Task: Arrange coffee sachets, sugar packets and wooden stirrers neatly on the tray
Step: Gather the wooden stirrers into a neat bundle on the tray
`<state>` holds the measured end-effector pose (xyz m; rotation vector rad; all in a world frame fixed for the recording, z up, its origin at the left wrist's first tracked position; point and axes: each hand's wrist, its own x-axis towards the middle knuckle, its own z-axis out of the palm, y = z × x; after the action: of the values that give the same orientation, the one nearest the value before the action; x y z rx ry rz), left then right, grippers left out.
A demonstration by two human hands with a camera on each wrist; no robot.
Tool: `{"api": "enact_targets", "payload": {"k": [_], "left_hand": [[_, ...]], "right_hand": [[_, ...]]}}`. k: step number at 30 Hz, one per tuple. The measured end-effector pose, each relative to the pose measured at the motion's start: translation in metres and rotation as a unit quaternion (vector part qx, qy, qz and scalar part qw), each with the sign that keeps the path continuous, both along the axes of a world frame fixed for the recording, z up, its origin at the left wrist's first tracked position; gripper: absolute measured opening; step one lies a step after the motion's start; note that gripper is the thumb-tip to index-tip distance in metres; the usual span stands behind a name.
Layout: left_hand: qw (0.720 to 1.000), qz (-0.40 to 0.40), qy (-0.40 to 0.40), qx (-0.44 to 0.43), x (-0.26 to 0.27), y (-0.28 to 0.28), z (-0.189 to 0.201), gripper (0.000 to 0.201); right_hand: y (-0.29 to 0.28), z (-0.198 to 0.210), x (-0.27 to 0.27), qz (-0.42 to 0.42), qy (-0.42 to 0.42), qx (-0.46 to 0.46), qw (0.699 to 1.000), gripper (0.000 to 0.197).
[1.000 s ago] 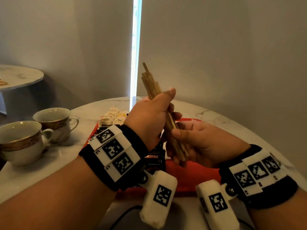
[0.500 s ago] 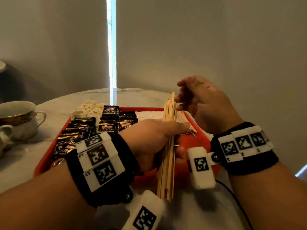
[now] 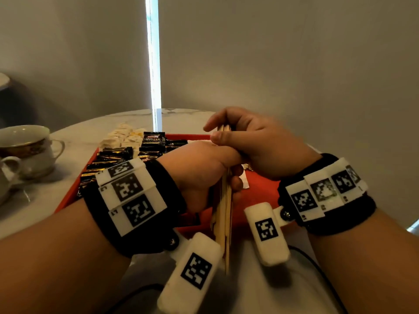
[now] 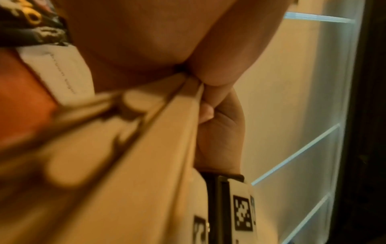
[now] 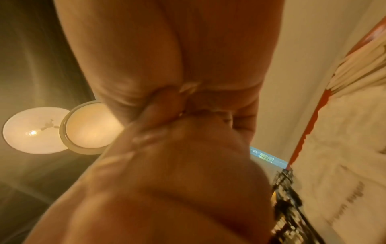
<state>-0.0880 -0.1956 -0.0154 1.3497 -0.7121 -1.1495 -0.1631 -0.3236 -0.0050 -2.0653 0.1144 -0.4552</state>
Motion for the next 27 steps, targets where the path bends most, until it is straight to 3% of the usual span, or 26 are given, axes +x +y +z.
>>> {"api": "enact_targets", "payload": {"k": [3, 8, 12, 17, 23, 27], "left_hand": [[1.0, 0.017, -0.001, -0.002, 0.001, -0.001, -0.002, 0.01], [0.999, 0.041, -0.006, -0.019, 0.001, -0.004, -0.003, 0.019], [0.998, 0.042, 0.017, -0.048, 0.002, -0.004, -0.006, 0.012], [0.996, 0.059, 0.022, -0.069, 0.001, -0.003, -0.004, 0.005], [0.996, 0.041, 0.031, -0.072, 0.007, -0.003, -0.003, 0.008], [0.996, 0.03, 0.032, -0.072, 0.011, -0.002, -0.004, 0.01]], "right_hand": [[0.002, 0.0, -0.001, -0.005, -0.001, -0.012, 1.0, 0.016], [0.0, 0.006, -0.001, -0.084, -0.125, 0.004, 0.989, 0.014], [0.01, 0.001, 0.004, 0.007, -0.021, 0.004, 1.0, 0.014], [0.011, 0.003, 0.003, -0.001, -0.044, 0.027, 0.999, 0.02], [0.018, 0.0, 0.008, -0.071, -0.095, 0.04, 0.992, 0.028], [0.023, 0.002, 0.004, -0.007, -0.04, 0.055, 0.998, 0.027]]}}
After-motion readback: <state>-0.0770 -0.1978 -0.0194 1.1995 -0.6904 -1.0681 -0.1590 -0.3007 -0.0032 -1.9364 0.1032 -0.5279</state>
